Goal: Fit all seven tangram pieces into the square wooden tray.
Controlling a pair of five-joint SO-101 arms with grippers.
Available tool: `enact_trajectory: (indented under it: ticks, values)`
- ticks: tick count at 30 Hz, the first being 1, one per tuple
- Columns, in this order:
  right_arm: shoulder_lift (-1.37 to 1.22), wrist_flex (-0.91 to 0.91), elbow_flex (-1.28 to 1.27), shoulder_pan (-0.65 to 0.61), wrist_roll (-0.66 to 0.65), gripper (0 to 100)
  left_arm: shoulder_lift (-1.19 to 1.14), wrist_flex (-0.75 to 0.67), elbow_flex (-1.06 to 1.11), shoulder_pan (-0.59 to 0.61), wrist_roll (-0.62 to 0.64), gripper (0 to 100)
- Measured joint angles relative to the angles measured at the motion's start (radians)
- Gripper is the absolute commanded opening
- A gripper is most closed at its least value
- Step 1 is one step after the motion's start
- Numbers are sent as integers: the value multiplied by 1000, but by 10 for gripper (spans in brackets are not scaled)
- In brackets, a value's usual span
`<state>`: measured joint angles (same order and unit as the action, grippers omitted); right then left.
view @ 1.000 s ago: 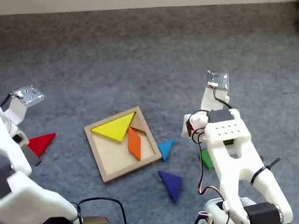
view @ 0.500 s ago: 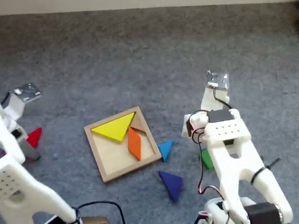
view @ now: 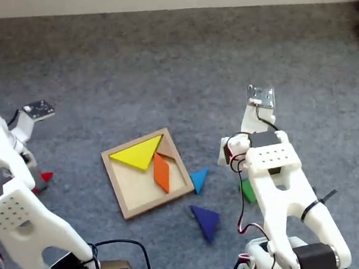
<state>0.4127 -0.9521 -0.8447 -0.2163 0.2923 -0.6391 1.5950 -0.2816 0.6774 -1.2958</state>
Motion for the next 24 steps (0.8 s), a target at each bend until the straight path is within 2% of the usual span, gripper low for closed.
enact_trajectory:
  ticks: [6, 14, 19, 24]
  values:
    - [0, 0, 0, 0, 0, 149, 144, 77, 0, -20, 25, 308]
    - [0, 0, 0, 0, 0, 149, 287, 84, 0, 8, 35, 309]
    - [0, 0, 0, 0, 0, 149, 302, 84, 0, 95, 35, 301]
    - [0, 0, 0, 0, 0, 149, 269, 66, 0, 227, 28, 237]
